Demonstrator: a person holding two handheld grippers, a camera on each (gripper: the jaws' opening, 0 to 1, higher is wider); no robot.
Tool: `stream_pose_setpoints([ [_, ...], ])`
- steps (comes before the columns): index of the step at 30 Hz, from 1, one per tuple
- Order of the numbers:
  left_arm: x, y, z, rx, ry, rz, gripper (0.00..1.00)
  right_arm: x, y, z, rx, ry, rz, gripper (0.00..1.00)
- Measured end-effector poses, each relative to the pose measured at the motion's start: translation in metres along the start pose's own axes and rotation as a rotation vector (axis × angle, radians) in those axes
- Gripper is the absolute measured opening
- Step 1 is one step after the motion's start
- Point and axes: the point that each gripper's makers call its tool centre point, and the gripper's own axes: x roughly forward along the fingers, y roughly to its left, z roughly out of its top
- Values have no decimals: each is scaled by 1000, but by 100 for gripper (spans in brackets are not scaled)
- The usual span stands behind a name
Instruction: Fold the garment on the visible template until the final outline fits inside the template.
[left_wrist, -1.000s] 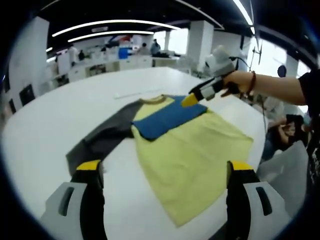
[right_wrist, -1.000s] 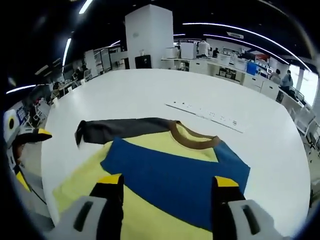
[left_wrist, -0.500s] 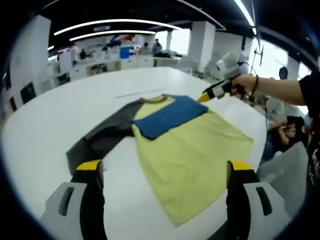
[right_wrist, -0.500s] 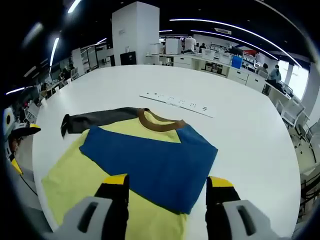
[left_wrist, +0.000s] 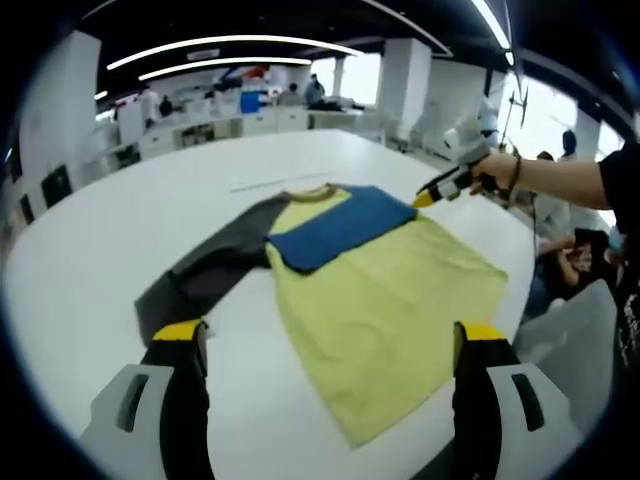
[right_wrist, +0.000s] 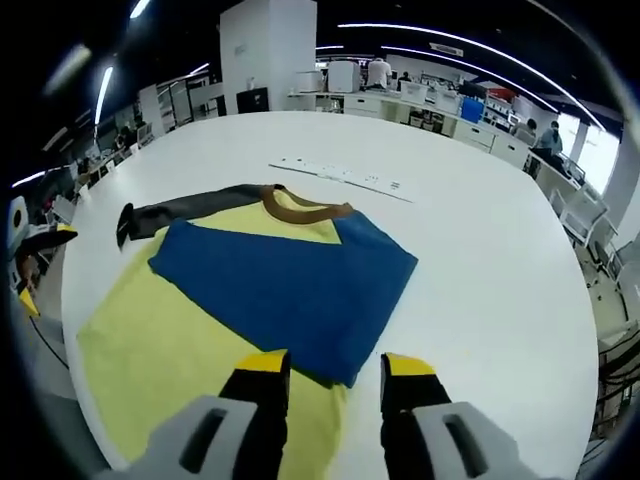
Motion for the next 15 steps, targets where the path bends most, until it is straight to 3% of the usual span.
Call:
stream_pose_setpoints([
  [11, -2, 5, -3, -9, 5, 15, 99, 7, -12, -24, 19, 57, -17, 21],
  [15, -1, 7, -3, -15, 9, 18, 99, 9, -13, -25, 34, 49, -16, 15],
])
